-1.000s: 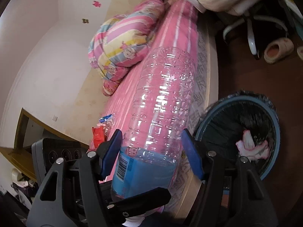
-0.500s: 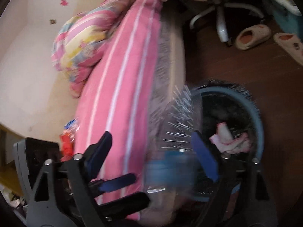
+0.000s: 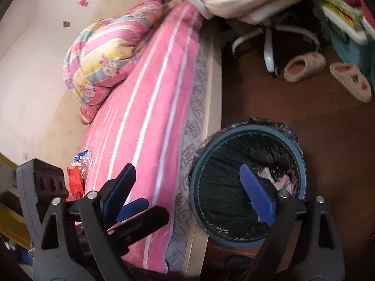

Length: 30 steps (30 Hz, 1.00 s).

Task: Collect trash
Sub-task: 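Open the left tool to drop the bottle into the bin, then move both tools back to the red snack wrappers on the bed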

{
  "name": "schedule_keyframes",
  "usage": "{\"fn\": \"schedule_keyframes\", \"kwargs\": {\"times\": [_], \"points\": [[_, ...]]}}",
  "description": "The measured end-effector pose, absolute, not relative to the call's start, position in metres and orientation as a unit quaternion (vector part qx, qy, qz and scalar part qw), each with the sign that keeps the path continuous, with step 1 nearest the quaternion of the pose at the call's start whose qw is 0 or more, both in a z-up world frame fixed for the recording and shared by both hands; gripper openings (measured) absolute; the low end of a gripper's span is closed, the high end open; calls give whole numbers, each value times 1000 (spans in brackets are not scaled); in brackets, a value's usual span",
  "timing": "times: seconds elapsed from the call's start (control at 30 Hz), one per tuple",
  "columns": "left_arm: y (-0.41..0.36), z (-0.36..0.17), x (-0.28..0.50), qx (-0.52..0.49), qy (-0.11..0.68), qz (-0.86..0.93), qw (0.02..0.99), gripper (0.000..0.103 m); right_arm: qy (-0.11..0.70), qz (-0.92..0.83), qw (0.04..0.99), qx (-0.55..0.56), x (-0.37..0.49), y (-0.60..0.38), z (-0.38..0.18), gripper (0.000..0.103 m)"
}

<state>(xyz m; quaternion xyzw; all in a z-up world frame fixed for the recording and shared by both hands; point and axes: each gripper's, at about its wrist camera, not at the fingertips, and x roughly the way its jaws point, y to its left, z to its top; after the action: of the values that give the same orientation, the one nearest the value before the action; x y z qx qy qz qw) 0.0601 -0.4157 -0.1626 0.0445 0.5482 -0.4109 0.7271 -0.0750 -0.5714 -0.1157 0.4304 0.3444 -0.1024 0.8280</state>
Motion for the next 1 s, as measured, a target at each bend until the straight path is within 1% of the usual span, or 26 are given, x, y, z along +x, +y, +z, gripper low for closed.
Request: {"fn": "schedule_keyframes", "kwargs": {"times": [0.17,0.23,0.37,0.47,0.6,0.77,1.0], "points": [[-388,-128,56,-2,497,-417,761,90,319,-102,857,391,-77,-549,-70,94],[-371,-112,55,-38,476,-417,773,93,305,-94,872,370,-76,-539,-46,94],[-341,-88,51,-85,444,-392,801,93,275,-63,898,338,-75,-518,-5,97],[-309,-61,43,-131,397,-377,826,93,261,-40,915,304,-74,-494,25,98],[-263,-33,36,-168,359,-361,844,93,246,7,931,269,-68,-453,56,98],[-187,-3,37,-211,317,-328,864,93,242,64,934,254,-49,-401,82,98],[-85,5,53,-241,307,-270,880,94,254,146,935,201,-2,-302,93,98]]}}
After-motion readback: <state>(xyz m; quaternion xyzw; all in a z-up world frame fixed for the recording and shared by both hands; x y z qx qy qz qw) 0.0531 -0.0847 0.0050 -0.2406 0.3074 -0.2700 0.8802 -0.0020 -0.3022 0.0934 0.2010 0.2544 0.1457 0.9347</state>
